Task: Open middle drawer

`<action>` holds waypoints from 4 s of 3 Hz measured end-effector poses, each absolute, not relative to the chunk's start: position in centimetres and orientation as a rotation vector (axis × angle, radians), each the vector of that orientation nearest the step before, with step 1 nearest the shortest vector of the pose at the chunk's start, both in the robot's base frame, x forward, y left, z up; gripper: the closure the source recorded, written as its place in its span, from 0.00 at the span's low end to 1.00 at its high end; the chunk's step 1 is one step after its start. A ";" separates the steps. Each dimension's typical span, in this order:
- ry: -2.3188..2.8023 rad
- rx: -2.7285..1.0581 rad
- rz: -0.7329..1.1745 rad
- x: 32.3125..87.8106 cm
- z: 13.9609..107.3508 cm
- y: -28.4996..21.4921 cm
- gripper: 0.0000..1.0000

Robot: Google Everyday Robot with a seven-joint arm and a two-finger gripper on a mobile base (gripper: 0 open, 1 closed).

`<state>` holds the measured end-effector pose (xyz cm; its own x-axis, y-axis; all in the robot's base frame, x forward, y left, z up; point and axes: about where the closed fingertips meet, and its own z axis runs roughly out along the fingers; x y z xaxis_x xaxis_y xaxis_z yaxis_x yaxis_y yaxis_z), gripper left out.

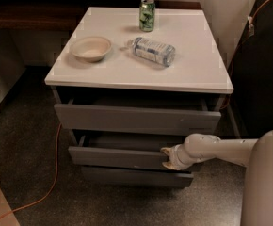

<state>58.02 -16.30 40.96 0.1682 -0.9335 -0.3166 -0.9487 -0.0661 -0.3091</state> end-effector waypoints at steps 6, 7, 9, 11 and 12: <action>1.792 -2.019 0.053 57.2 40.8 -16.2 0.09; 1.863 -2.041 0.103 53.9 40.2 -16.0 0.10; 1.961 -2.056 0.170 49.2 40.4 -15.8 0.64; 1.962 -2.056 0.170 49.2 40.7 -15.8 1.00; 1.961 -2.053 0.180 48.9 40.9 -15.6 0.98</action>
Offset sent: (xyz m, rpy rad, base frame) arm -0.1724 -0.0048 -0.0401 -0.0919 0.2202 -0.0970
